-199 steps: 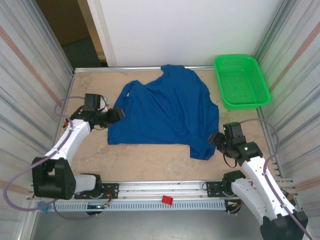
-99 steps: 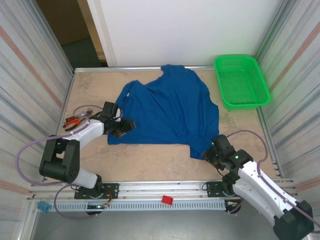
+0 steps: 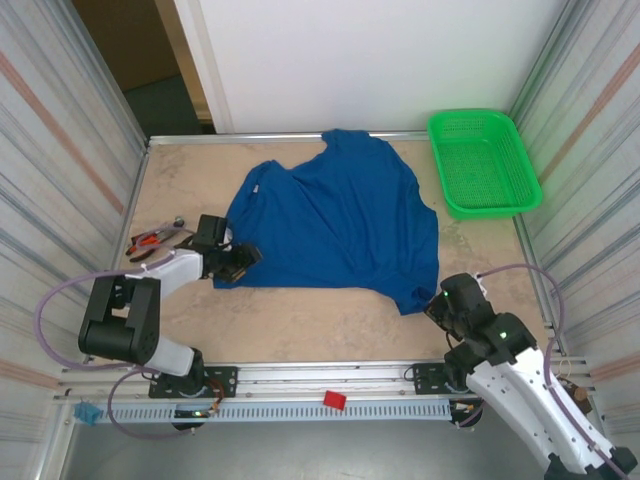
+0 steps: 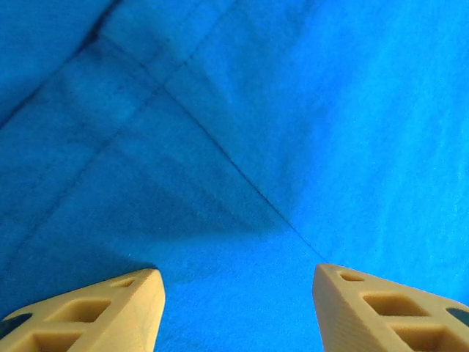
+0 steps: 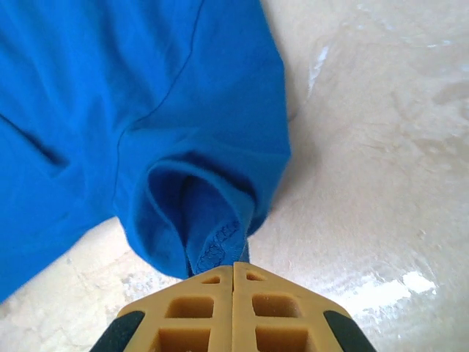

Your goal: Fold the inside-out t-shirt

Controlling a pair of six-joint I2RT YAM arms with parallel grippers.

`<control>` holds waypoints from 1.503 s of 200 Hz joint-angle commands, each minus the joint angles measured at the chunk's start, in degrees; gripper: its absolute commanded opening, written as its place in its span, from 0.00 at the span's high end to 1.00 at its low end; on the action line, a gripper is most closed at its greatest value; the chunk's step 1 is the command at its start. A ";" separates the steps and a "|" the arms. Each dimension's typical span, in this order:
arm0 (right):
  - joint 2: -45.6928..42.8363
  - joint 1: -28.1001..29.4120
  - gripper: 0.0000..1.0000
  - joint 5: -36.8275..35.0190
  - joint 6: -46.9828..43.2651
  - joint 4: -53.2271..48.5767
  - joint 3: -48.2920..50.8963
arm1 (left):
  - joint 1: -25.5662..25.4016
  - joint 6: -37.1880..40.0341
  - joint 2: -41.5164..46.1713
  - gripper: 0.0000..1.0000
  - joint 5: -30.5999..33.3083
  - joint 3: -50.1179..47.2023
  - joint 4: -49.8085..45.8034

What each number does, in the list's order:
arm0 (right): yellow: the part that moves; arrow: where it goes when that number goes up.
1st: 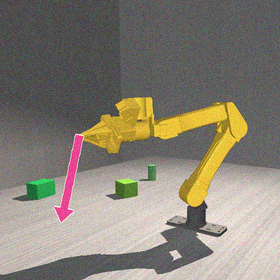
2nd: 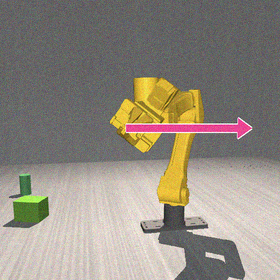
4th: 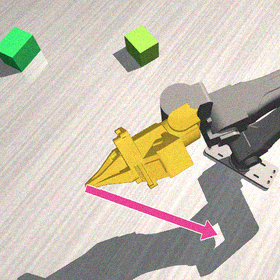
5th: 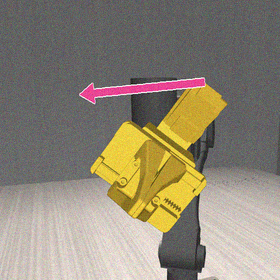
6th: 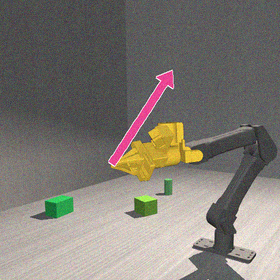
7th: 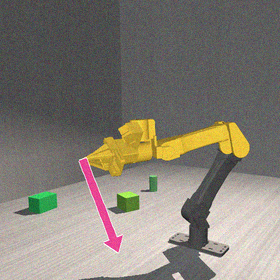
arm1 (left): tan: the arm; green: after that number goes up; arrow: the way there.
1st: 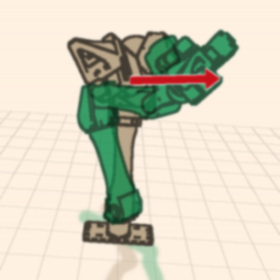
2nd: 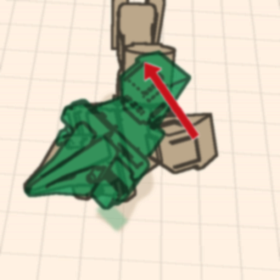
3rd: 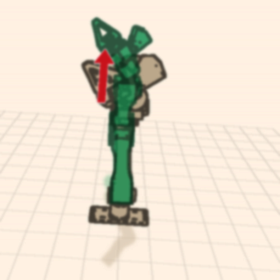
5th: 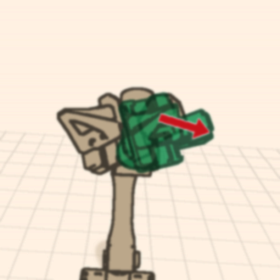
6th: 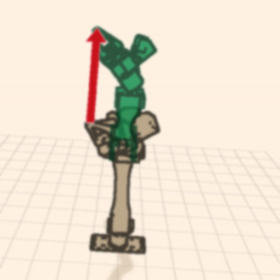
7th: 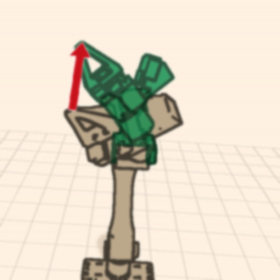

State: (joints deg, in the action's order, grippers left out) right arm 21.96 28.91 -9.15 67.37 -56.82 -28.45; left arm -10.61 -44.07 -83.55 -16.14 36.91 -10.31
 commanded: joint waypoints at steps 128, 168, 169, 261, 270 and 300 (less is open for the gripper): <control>45.27 -4.32 0.75 10.24 -17.81 33.65 -16.30 | 0.68 24.91 -6.68 0.40 14.04 31.57 -16.04; 62.02 -8.66 0.77 14.88 -19.36 42.02 -20.93 | -0.73 35.57 -30.96 0.65 20.54 58.50 -21.50; 62.44 -8.72 0.78 14.91 -19.33 42.17 -20.98 | -0.73 35.74 -31.41 0.66 20.76 59.00 -21.50; 71.22 -15.22 0.82 16.62 -17.20 46.71 -17.40 | -3.89 45.21 -55.34 0.70 27.07 86.60 -24.24; 71.38 -15.45 0.83 16.54 -16.95 46.71 -17.11 | -3.89 45.32 -56.81 0.70 28.62 88.57 -25.11; 71.73 -15.75 0.83 15.37 -15.17 46.14 -16.47 | -3.98 45.54 -60.71 0.69 31.18 94.78 -27.91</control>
State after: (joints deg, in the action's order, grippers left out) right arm 92.73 13.47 6.50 50.50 -10.50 -45.63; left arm -14.81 -0.19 -141.93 10.92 126.63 -34.44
